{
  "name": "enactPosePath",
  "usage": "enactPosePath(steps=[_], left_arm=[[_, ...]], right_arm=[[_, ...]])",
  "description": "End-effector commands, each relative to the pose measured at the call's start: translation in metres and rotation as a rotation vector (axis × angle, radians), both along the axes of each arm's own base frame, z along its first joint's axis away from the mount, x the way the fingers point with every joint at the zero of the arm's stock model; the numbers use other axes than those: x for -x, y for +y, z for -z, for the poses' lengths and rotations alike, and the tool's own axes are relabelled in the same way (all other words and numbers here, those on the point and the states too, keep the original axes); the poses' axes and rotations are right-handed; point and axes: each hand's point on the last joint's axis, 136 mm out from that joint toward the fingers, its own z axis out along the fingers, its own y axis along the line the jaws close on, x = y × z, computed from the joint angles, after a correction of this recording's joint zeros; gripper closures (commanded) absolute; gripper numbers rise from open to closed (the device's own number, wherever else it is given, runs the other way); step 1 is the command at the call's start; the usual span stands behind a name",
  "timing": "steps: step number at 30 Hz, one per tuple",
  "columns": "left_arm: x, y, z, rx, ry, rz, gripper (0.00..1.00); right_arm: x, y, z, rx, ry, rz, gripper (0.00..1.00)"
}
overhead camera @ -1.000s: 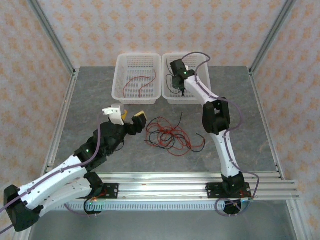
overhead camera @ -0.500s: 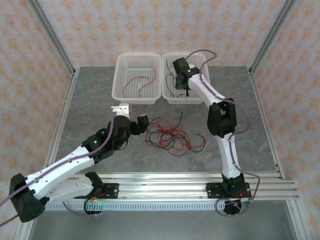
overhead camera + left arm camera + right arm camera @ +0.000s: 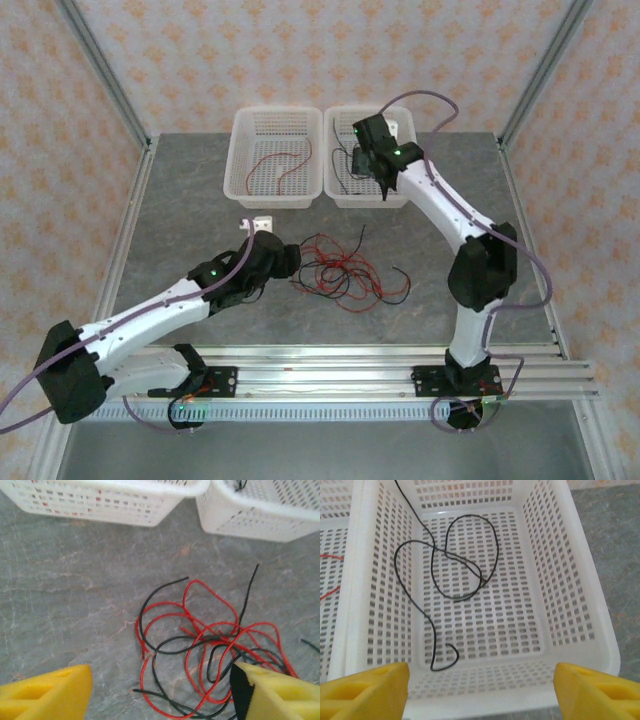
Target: Untangle the cables
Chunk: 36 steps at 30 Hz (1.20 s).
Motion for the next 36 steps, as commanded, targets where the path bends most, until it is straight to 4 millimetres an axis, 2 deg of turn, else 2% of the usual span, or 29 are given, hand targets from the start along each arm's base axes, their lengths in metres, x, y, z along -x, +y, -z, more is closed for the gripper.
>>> enactPosePath(steps=[1,8,14,22,32,36], left_arm=[[0.001,-0.006,0.007,0.006,0.062,0.012,0.31],[0.0,-0.036,0.029,0.016,0.117,0.075,0.37],[-0.005,-0.058,0.042,-0.055,0.136,0.117,0.4],[-0.006,-0.065,0.069,-0.088,0.221,0.105,0.48],[0.014,-0.06,0.085,-0.006,0.294,0.063,0.56],[0.013,-0.07,0.086,0.026,0.288,0.083,0.59]], right_arm=[[0.016,0.001,-0.026,-0.087,-0.076,-0.01,0.28],[0.06,-0.007,-0.019,-0.161,-0.089,-0.042,0.32],[0.083,-0.021,-0.01,-0.151,-0.087,-0.035,0.33],[0.099,-0.031,-0.005,-0.147,-0.093,-0.033,0.33],[0.104,-0.032,-0.004,-0.159,-0.098,-0.039,0.34],[0.104,-0.03,-0.002,-0.168,-0.095,-0.045,0.34]])
